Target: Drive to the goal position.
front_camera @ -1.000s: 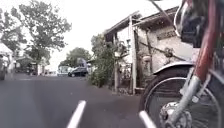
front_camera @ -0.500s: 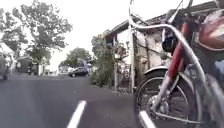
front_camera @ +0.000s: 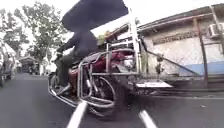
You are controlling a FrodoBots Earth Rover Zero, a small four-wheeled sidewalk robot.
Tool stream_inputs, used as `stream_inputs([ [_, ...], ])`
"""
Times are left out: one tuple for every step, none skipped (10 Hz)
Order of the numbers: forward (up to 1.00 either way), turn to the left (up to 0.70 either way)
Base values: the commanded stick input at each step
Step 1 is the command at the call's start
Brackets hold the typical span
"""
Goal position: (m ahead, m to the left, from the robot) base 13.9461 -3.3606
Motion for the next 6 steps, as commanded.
stream_inputs([
  [0.00,0.00],
  [0.00,0.00],
  [0.00,0.00],
  [0.64,0.00],
  [0.70,0.00],
  [0.70,0.00],
])
